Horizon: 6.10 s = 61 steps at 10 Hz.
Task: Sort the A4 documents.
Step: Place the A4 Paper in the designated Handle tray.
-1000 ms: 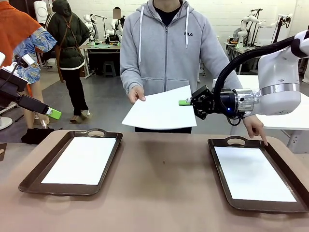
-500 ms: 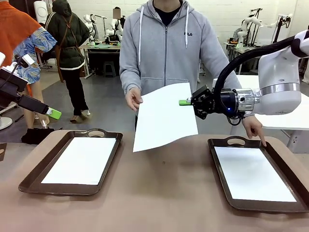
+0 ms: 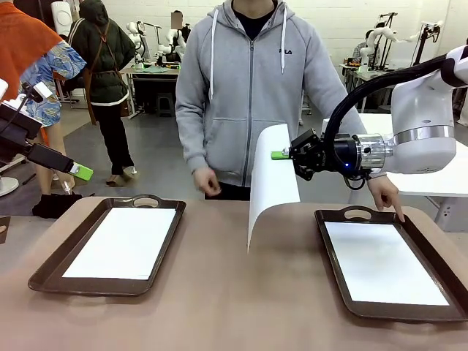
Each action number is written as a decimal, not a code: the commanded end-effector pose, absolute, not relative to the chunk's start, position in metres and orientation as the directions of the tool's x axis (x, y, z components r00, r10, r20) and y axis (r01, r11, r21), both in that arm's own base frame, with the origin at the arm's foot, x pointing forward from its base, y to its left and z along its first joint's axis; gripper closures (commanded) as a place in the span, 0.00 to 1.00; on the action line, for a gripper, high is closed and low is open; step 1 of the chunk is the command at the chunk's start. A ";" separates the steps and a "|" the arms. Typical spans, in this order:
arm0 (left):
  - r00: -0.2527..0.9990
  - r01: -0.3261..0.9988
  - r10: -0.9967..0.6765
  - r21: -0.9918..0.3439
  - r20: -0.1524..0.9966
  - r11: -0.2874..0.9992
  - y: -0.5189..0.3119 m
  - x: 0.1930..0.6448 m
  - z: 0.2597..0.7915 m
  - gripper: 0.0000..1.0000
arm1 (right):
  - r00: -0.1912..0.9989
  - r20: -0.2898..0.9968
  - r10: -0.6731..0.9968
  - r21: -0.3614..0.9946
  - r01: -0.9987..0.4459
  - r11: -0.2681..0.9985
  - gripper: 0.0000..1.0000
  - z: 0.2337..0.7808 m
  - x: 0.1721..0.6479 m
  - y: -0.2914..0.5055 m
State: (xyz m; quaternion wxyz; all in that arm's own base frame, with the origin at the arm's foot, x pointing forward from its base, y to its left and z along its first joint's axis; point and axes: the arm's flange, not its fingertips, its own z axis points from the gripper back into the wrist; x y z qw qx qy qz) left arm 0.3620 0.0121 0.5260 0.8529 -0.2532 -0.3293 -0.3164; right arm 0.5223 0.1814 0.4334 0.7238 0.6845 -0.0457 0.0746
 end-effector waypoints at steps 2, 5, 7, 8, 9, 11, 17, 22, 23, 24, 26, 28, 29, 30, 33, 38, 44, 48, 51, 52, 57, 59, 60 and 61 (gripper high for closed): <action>0.581 0.709 -0.369 -0.227 0.725 0.668 0.012 0.362 0.526 0.00 | 0.985 0.167 0.036 0.984 -0.169 0.057 1.00 0.433 0.522 0.182; 0.581 0.709 -0.369 -0.227 0.725 0.668 0.012 0.362 0.526 0.00 | 0.985 0.168 0.045 0.984 -0.171 0.052 0.99 0.433 0.522 0.181; 0.581 0.709 -0.369 -0.227 0.725 0.668 0.012 0.362 0.526 0.00 | 0.989 0.142 0.032 0.986 -0.144 0.082 0.99 0.444 0.499 0.149; 0.581 0.709 -0.369 -0.227 0.725 0.668 0.012 0.362 0.526 0.00 | 0.990 0.135 0.043 0.985 -0.139 0.105 0.99 0.450 0.491 0.134; 0.581 0.709 -0.369 -0.227 0.725 0.668 0.012 0.362 0.526 0.00 | 0.991 0.114 0.064 0.984 -0.121 0.133 0.99 0.456 0.483 0.118; 0.581 0.709 -0.369 -0.227 0.725 0.668 0.012 0.362 0.526 0.00 | 0.992 0.031 0.124 0.985 -0.052 0.165 0.99 0.462 0.468 0.087; 0.581 0.709 -0.369 -0.227 0.725 0.668 0.012 0.362 0.526 0.00 | 0.989 -0.034 0.146 0.985 0.008 0.173 0.99 0.414 0.462 -0.016; 0.581 0.709 -0.369 -0.227 0.725 0.668 0.012 0.362 0.526 0.00 | 0.996 0.041 0.085 0.983 -0.055 0.175 0.99 0.369 0.484 -0.049; 0.581 0.709 -0.369 -0.227 0.725 0.668 0.012 0.362 0.526 0.00 | 0.995 0.060 0.078 0.982 -0.073 0.172 0.99 0.364 0.487 -0.053; 0.581 0.709 -0.369 -0.227 0.725 0.668 0.012 0.362 0.526 0.00 | 0.996 0.072 0.051 0.984 -0.079 0.158 0.99 0.356 0.491 -0.061; 0.581 0.709 -0.369 -0.227 0.725 0.668 0.012 0.362 0.526 0.00 | 0.997 0.080 -0.003 0.990 -0.079 0.120 0.99 0.345 0.495 -0.074; 0.581 0.709 -0.369 -0.227 0.725 0.668 0.012 0.362 0.526 0.00 | 0.997 0.074 -0.029 0.991 -0.070 0.116 0.99 0.334 0.497 -0.080; 0.581 0.709 -0.369 -0.227 0.725 0.668 0.012 0.362 0.526 0.00 | 0.997 0.065 -0.036 0.991 -0.060 0.120 0.99 0.328 0.499 -0.083; 0.581 0.709 -0.369 -0.227 0.725 0.668 0.012 0.362 0.526 0.00 | 0.998 0.052 -0.036 0.990 -0.047 0.132 0.99 0.320 0.502 -0.085; 0.581 0.709 -0.369 -0.227 0.725 0.668 0.012 0.362 0.526 0.00 | 0.999 -0.021 -0.032 0.978 0.027 0.207 0.99 0.303 0.507 -0.092; 0.581 0.709 -0.369 -0.227 0.725 0.668 0.012 0.362 0.526 0.00 | 0.996 -0.078 -0.036 0.888 0.086 0.452 0.99 0.316 0.501 -0.109; 0.581 0.709 -0.369 -0.227 0.725 0.668 0.012 0.362 0.526 0.00 | 0.998 -0.058 0.024 0.734 0.026 0.678 0.99 0.321 0.516 -0.087; 0.581 0.709 -0.369 -0.227 0.725 0.668 0.012 0.362 0.526 0.00 | 0.999 -0.039 0.008 0.657 0.019 0.754 0.99 0.326 0.514 -0.089; 0.581 0.709 -0.369 -0.227 0.725 0.668 0.012 0.362 0.526 0.00 | 0.999 -0.033 0.005 0.632 0.017 0.775 0.99 0.327 0.513 -0.088; 0.581 0.709 -0.369 -0.227 0.725 0.668 0.012 0.362 0.526 0.00 | 0.999 -0.035 0.006 0.635 0.017 0.772 0.99 0.326 0.513 -0.087; 0.581 0.709 -0.369 -0.227 0.725 0.668 0.012 0.362 0.526 0.00 | 0.999 -0.051 -0.005 0.602 0.035 0.798 0.80 0.328 0.512 -0.085; 0.581 0.709 -0.369 -0.227 0.725 0.668 0.012 0.362 0.526 0.00 | 0.999 -0.053 -0.011 0.585 0.040 0.810 0.61 0.330 0.512 -0.087; 0.581 0.709 -0.369 -0.227 0.725 0.668 0.012 0.362 0.526 0.00 | 0.998 -0.054 -0.016 0.577 0.044 0.816 0.46 0.331 0.511 -0.088; 0.581 0.709 -0.369 -0.227 0.725 0.668 0.012 0.362 0.526 0.00 | 0.998 -0.055 -0.022 0.564 0.049 0.824 0.42 0.333 0.510 -0.090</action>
